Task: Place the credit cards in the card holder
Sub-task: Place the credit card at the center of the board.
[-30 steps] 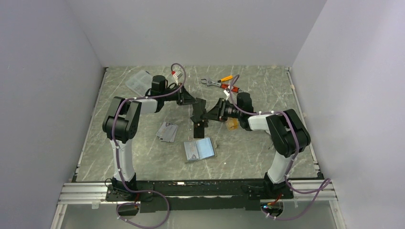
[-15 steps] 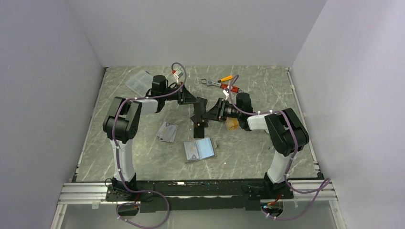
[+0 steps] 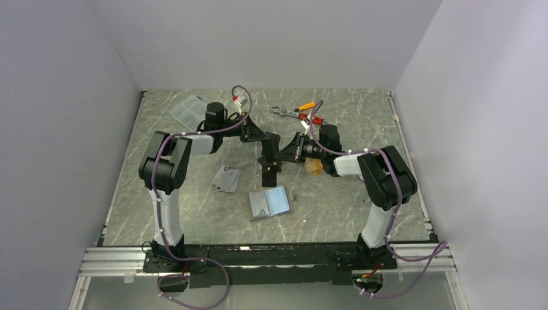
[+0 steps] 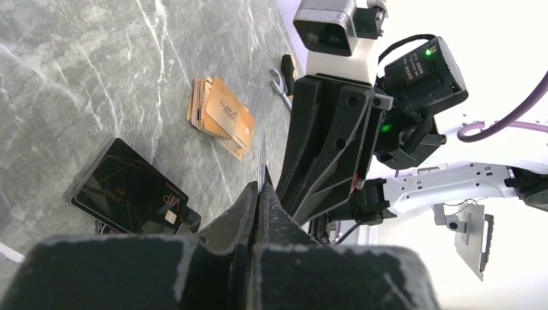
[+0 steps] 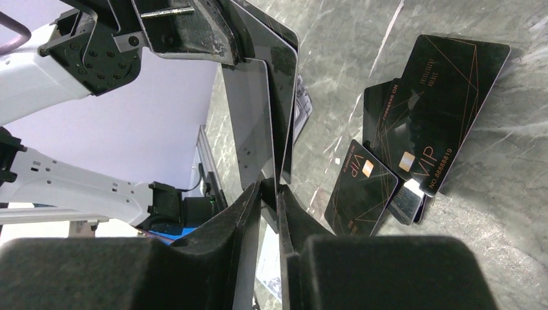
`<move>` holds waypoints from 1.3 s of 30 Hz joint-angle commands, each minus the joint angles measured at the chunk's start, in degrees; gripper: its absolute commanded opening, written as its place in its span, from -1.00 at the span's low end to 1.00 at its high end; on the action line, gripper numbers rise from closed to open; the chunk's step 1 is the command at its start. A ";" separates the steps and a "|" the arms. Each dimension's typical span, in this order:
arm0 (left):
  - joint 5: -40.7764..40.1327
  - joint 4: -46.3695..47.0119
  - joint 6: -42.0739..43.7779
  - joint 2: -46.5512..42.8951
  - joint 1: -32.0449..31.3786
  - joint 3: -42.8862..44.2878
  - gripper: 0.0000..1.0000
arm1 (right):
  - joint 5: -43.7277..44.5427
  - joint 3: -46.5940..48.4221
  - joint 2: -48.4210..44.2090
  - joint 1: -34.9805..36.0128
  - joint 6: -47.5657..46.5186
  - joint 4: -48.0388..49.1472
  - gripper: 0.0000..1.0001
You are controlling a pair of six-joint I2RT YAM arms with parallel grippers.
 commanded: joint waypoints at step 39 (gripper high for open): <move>-4.72 -15.51 16.71 -5.04 -1.22 0.96 -0.95 | -0.81 -1.65 -0.34 0.40 2.48 2.53 -1.00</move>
